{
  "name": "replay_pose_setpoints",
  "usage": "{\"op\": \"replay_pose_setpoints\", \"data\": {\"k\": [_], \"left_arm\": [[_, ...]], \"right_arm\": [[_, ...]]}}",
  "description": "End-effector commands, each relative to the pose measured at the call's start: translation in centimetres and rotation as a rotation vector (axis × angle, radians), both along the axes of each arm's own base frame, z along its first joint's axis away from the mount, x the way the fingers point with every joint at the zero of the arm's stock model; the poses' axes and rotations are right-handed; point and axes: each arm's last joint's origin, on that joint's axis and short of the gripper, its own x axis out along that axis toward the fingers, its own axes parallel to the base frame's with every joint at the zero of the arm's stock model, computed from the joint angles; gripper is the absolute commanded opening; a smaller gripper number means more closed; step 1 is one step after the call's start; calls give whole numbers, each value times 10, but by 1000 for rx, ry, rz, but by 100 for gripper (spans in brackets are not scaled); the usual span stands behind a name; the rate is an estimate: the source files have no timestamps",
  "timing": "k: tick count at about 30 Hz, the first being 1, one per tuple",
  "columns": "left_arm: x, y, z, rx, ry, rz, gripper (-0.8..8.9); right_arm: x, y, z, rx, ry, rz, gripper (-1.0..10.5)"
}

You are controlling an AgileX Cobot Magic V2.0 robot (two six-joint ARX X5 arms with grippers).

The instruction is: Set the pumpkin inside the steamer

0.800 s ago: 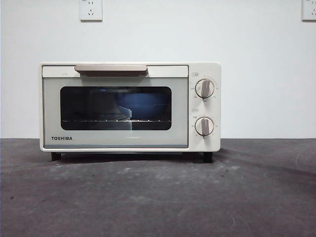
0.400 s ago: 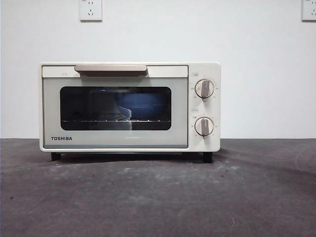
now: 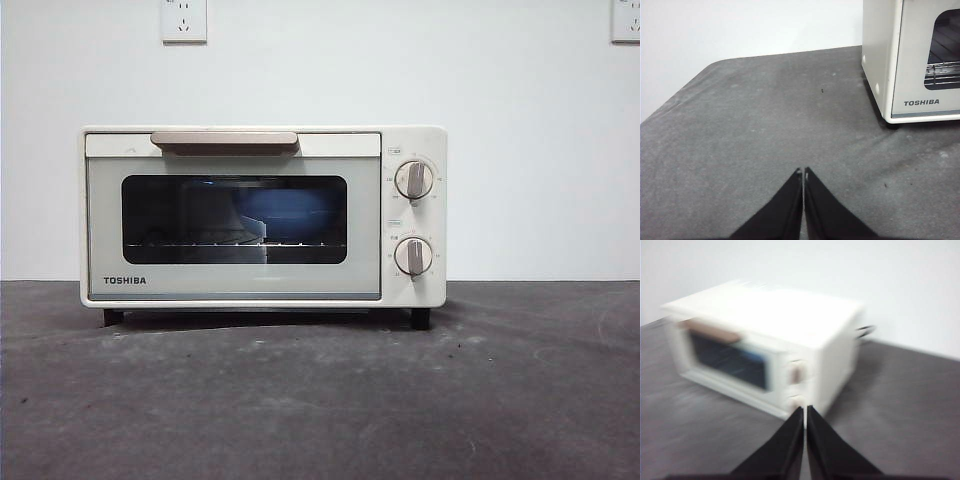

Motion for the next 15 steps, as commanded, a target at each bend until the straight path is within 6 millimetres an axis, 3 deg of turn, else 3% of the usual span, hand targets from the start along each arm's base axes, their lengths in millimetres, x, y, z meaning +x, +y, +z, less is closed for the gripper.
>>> {"op": "replay_pose_setpoints", "data": {"k": [1,9,15], "left_arm": [[1,0,-7,-5,24,4,18],[1,0,-7,-5,24,4,19],[1,0,-7,-5,24,4,18]], "right_arm": [[1,-8,-18,-11,-75,-79,6],[0,-22,-78,3,-166,-236,5],[1,-27,-110,-2,-138,-348,6]]}}
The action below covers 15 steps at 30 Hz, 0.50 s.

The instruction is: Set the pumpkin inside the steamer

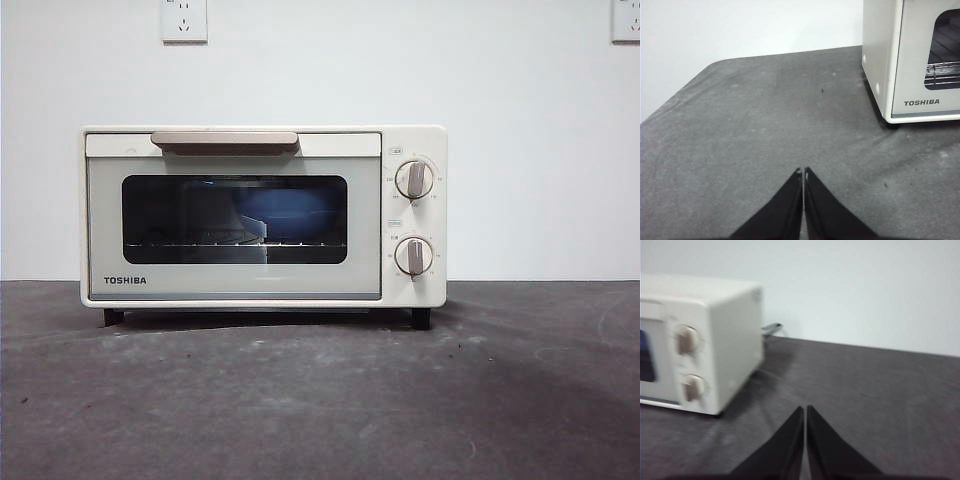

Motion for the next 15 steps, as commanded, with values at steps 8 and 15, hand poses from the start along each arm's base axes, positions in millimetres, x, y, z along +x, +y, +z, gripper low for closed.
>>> {"op": "replay_pose_setpoints", "data": {"k": [8,15], "left_arm": [[1,0,-7,-5,23,4,18],[1,0,-7,-5,23,5,18]], "right_arm": [[3,-2,-30,29,34,-71,5],[5,-2,-51,80,130,-76,5]]}}
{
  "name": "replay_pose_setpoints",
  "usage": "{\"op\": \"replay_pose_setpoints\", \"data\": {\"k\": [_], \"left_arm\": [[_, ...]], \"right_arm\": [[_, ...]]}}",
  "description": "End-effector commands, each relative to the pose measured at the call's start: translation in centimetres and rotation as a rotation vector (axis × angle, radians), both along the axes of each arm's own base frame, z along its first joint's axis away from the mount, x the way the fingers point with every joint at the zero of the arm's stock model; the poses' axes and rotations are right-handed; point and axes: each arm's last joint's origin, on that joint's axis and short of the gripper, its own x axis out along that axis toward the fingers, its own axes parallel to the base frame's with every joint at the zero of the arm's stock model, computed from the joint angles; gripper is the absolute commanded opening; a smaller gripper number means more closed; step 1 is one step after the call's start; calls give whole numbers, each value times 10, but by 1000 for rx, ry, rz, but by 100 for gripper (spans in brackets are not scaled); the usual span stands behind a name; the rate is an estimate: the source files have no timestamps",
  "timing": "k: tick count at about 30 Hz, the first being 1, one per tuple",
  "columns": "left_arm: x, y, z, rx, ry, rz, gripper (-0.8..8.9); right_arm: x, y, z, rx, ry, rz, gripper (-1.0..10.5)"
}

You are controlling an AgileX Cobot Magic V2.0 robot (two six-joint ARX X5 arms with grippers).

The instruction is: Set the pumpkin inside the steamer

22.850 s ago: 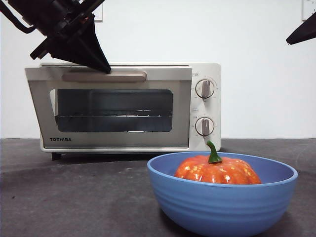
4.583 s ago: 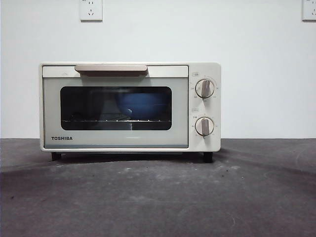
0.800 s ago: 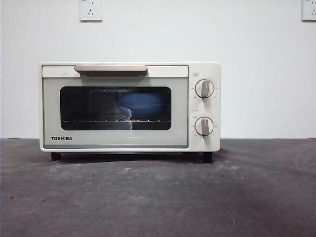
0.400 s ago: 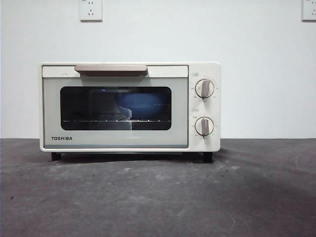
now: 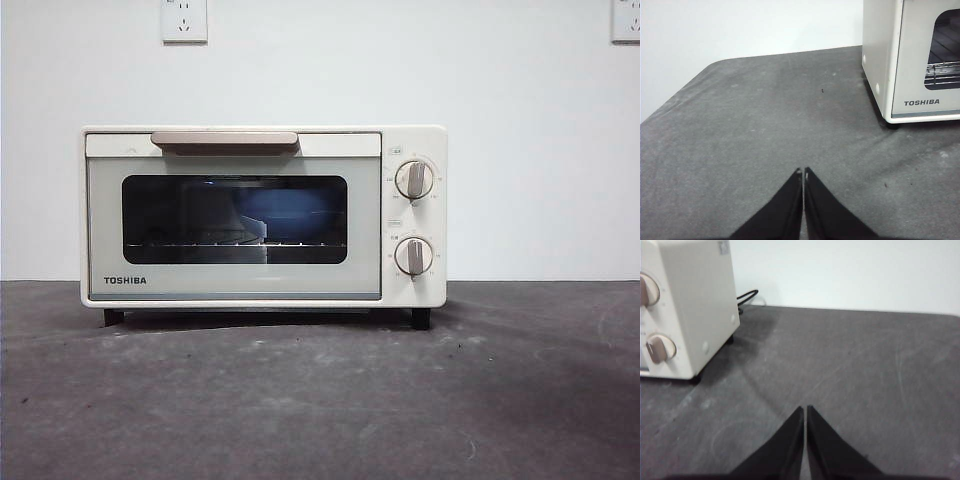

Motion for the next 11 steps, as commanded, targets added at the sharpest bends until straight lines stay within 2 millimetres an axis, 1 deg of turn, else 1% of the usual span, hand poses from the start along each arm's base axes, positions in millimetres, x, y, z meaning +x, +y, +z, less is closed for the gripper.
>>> {"op": "replay_pose_setpoints", "data": {"k": [1,3,11], "left_arm": [[1,0,-7,-5,23,4,19],[1,0,-7,-5,23,4,18],[1,0,-7,-5,23,5,19]], "right_arm": [[0,0,-6,35,47,-7,5],[0,0,-8,38,67,-9,5],[0,0,-6,55,46,-10,6]]}}
